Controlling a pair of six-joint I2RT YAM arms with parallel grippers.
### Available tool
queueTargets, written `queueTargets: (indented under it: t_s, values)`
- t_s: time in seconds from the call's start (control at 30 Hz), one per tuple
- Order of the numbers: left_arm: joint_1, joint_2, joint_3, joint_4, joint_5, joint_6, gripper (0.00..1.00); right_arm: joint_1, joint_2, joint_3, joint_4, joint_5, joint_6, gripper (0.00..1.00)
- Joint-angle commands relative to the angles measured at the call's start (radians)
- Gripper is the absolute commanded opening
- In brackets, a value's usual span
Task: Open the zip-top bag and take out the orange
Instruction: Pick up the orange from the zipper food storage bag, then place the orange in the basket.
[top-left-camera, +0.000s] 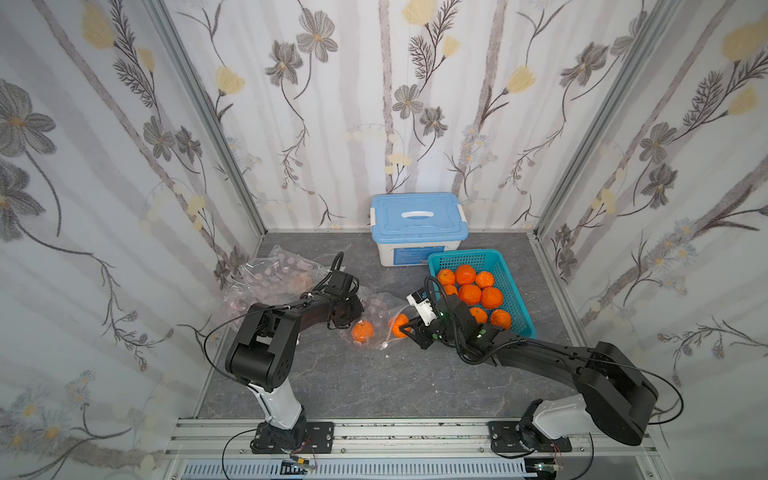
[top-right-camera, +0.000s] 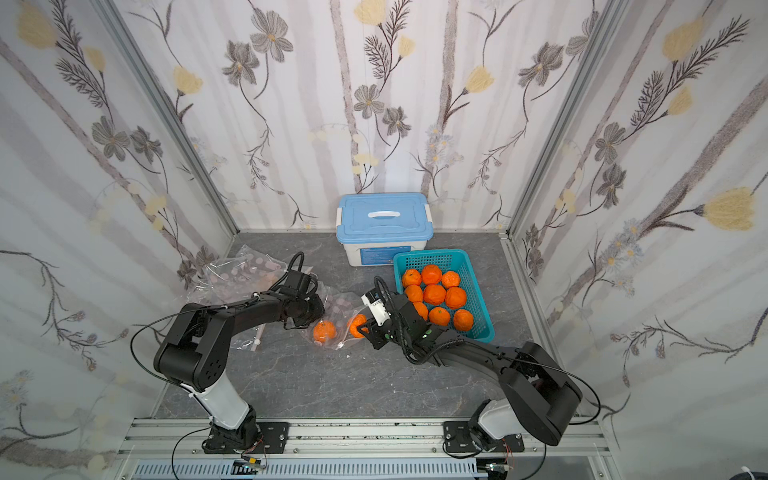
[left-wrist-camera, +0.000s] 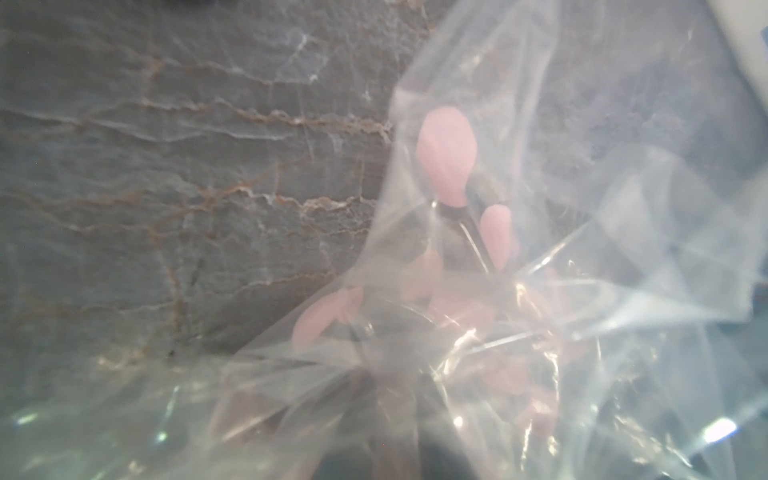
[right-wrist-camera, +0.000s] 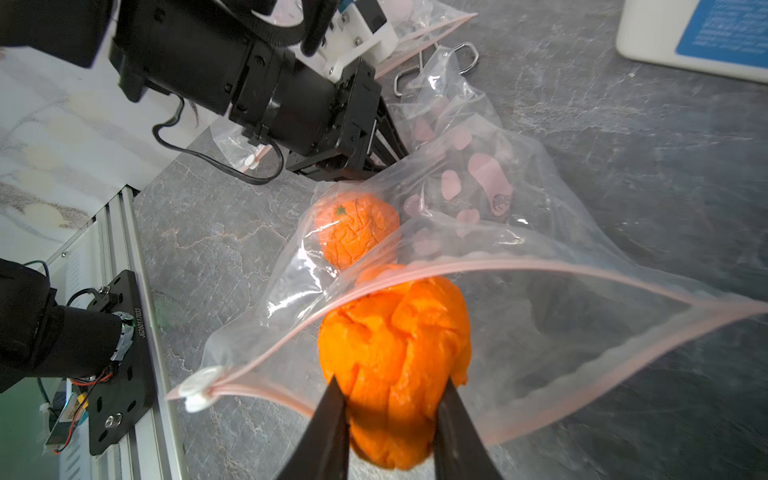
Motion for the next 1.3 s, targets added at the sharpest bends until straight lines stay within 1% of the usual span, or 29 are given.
queueTargets:
  t_s: [0.0,0.03,0.07,0.2,0.3,0.33,0.37,0.43,0.53,0.63,0.83,0.93,1.03,1.1,1.2,1.27]
  values:
    - [0.002,0.0,-0.004,-0.078,-0.031,-0.002,0.22,-0.031,-0.079,0.017,-0.158,0.072,-0.009,0.21]
    - [0.002,0.0,-0.002,-0.077,-0.03,-0.002,0.22,-0.033,-0.114,0.019,-0.195,0.093,-0.004,0.21]
    - [0.002,-0.001,-0.005,-0.076,-0.03,-0.003,0.22,-0.075,-0.15,0.019,-0.23,0.111,0.006,0.21]
    - [0.002,0.002,-0.004,-0.072,-0.025,-0.005,0.22,-0.157,-0.265,0.017,-0.344,0.167,0.063,0.2]
    - [0.002,0.004,-0.002,-0.071,-0.023,-0.005,0.22,-0.218,-0.319,0.02,-0.497,0.336,0.149,0.2]
    - [0.002,0.003,-0.002,-0.07,-0.023,-0.005,0.22,-0.239,-0.333,0.052,-0.545,0.379,0.171,0.2]
    - [0.002,0.003,-0.002,-0.069,-0.022,-0.005,0.22,-0.258,-0.349,0.051,-0.584,0.415,0.191,0.2]
    - [0.002,0.004,-0.004,-0.067,-0.022,-0.005,0.22,-0.298,-0.377,0.036,-0.625,0.444,0.223,0.2]
    - [0.002,0.007,-0.004,-0.064,-0.019,-0.005,0.22,-0.349,-0.401,-0.031,-0.634,0.454,0.256,0.2]
    - [0.002,0.006,-0.004,-0.066,-0.019,-0.005,0.22,-0.382,-0.4,-0.064,-0.639,0.433,0.279,0.2]
    - [0.002,0.006,-0.002,-0.067,-0.017,-0.005,0.22,-0.392,-0.344,-0.075,-0.636,0.391,0.303,0.22]
    - [0.002,0.004,-0.002,-0.069,-0.017,-0.005,0.22,-0.393,-0.298,-0.063,-0.633,0.349,0.301,0.25]
    - [0.002,0.001,-0.001,-0.072,-0.017,-0.005,0.22,-0.393,-0.271,-0.051,-0.638,0.339,0.304,0.28]
    - [0.002,-0.001,0.0,-0.074,-0.013,-0.007,0.22,-0.394,-0.267,-0.054,-0.638,0.335,0.302,0.32]
    - [0.002,-0.003,0.005,-0.077,-0.007,-0.009,0.22,-0.394,-0.264,-0.049,-0.641,0.331,0.295,0.47]
    - [0.002,-0.005,0.01,-0.081,-0.007,-0.009,0.23,-0.395,-0.263,-0.045,-0.645,0.337,0.283,0.52]
